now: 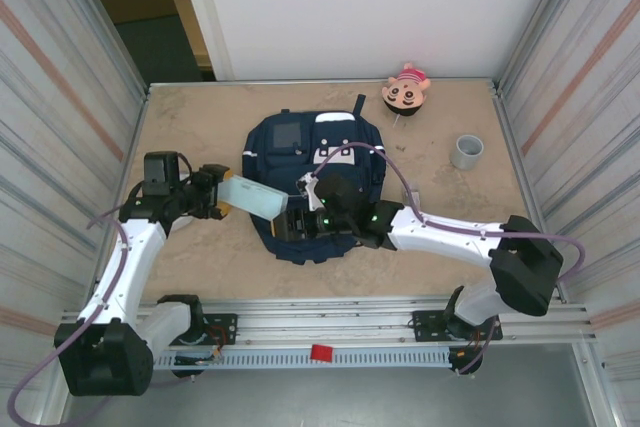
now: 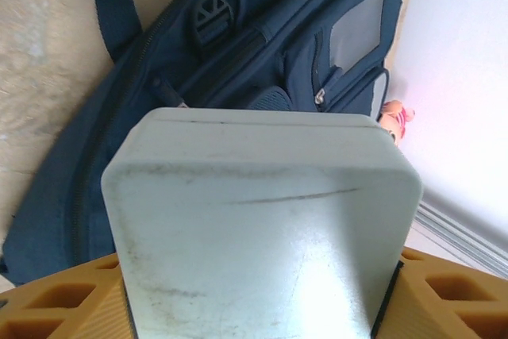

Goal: Pack the student bag

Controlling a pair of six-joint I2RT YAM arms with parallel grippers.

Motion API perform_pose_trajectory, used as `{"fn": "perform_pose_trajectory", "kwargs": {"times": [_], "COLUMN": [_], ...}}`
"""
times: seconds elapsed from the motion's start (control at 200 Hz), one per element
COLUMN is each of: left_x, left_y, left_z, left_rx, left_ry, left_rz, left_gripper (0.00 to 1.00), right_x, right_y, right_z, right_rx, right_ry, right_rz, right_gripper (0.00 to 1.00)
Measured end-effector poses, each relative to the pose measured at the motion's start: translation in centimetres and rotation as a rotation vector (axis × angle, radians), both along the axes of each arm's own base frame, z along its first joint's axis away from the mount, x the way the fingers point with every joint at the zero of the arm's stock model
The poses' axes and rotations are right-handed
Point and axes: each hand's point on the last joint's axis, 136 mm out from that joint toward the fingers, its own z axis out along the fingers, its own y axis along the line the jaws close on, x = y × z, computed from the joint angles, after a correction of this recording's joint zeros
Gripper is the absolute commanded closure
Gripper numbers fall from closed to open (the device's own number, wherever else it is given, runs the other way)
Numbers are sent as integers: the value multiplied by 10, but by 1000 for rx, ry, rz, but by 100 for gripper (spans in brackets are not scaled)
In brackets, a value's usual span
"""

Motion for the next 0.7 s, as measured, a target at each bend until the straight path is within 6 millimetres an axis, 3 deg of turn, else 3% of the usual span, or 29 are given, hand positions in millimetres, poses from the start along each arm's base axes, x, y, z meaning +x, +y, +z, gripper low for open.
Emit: {"fn": "perform_pose_trajectory", "kwargs": {"times": [0.16,0.316,0.456,0.576,0.701], "left_x": [1,-3,-4,-4,-4], "left_y": [-7,-13,-14,-14,-14], "left_z": [4,-4,-7,-6,-7], "left_rx": [-38,-57,-66,-68,-58], "left_ry": [-14,7,18,16,15], "left_rz": [-6,-20,-15,-14,-25], "left_gripper": [36,35,33,30,19], "right_x": [11,19,24,27,27], "right_y": [13,26,26,25,19], "right_z": [16,36,34,34,33], "right_rx": [39,87,78,71,70], "right_ry": [-57,-119,-128,-136,-135], "right_rz": [3,17,9,3,-11], "right_gripper": [33,54,69,73,74]}}
